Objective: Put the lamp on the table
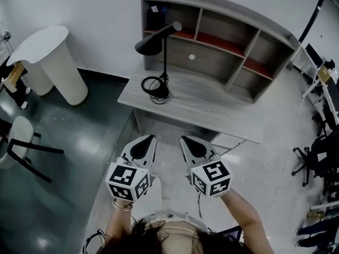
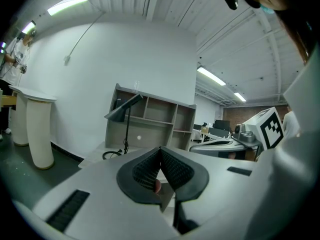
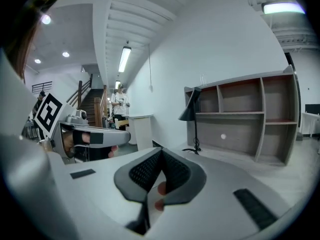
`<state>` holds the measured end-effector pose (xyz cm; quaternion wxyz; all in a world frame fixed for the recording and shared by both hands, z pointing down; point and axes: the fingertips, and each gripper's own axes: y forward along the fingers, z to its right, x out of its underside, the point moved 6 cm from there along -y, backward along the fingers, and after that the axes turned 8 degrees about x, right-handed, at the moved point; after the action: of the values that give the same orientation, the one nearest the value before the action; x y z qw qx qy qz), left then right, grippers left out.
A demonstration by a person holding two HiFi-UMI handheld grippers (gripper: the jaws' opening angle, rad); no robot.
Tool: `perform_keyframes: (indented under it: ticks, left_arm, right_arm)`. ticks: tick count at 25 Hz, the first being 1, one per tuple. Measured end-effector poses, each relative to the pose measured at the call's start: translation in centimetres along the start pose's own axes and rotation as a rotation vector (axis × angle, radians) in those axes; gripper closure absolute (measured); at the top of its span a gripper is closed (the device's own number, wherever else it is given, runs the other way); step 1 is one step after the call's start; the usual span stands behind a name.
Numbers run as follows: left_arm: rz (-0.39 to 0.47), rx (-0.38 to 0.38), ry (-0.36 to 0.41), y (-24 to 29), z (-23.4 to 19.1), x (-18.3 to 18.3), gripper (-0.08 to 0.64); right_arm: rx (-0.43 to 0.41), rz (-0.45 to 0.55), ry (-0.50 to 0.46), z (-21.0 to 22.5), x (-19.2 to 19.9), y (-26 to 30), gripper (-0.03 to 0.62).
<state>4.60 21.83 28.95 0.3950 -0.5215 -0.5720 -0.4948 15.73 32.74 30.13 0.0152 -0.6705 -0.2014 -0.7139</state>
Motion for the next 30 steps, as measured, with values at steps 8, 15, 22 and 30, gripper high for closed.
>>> perform_keyframes:
  ticks: [8,15,22,30]
  left_arm:
    - [0.011,-0.027,0.001,-3.5,5.2,1.5,0.549]
    - [0.001,-0.019,0.024,-5.3,7.9,1.9,0.549]
    - [-0.015,0.040,0.035,-4.9,7.0,1.6,0.549]
    - [-0.042,0.072,0.043,-5.3,3.0,0.5,0.549]
  right_arm:
    - [-0.030,0.010,-0.015,-1.4,1.3,-5.2,0.572]
    - [-0.031,0.013,-0.023,-2.3,1.9,-7.6,0.572]
    - [0.008,0.000,-0.032,-2.8,2.1,-7.4,0.572]
    - [0.038,-0.006,-0.018,-4.3,0.7,-4.0,0.572]
